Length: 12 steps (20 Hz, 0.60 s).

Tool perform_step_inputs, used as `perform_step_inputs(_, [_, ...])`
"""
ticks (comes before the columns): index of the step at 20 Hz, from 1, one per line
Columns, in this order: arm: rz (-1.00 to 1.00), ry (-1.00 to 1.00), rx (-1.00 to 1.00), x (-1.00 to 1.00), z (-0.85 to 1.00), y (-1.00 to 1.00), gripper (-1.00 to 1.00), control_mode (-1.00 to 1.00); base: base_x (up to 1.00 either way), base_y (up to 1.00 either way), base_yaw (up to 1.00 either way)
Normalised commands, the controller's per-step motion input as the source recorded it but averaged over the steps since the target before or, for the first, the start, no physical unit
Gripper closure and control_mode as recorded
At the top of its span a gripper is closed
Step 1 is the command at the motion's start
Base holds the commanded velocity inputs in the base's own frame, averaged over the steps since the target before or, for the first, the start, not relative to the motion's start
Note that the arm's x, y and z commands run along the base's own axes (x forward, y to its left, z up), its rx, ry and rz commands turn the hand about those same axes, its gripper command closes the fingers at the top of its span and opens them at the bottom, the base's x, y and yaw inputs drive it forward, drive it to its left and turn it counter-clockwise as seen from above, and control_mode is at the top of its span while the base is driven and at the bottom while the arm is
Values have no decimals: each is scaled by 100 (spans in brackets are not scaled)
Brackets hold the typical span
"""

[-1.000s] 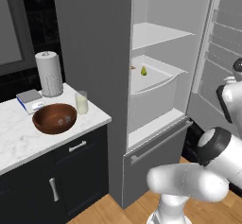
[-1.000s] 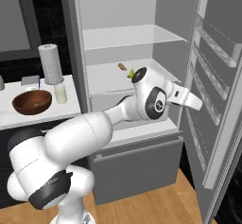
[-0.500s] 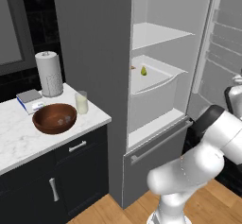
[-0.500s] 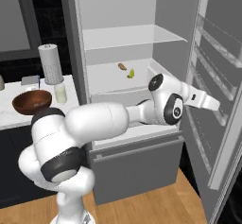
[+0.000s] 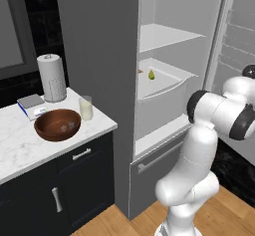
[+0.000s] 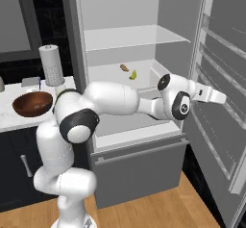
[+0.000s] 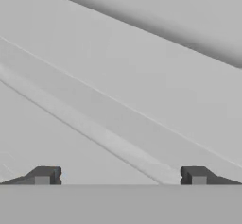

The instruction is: Grab a lemon wedge from the fridge and one ice cube from the ice bowl, and put them in the glass of lemonade.

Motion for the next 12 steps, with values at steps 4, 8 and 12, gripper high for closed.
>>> perform_step_inputs(4, [-2, 0, -1, 38, 1, -46, -100, -100, 0, 0, 0])
perform_step_inputs(8, [-11, 1, 0, 23, 3, -78, -100, -100, 0, 0, 0])
perform_step_inputs(12, [-1, 0, 5, -26, 61, -13, -100, -100, 0, 0, 0])
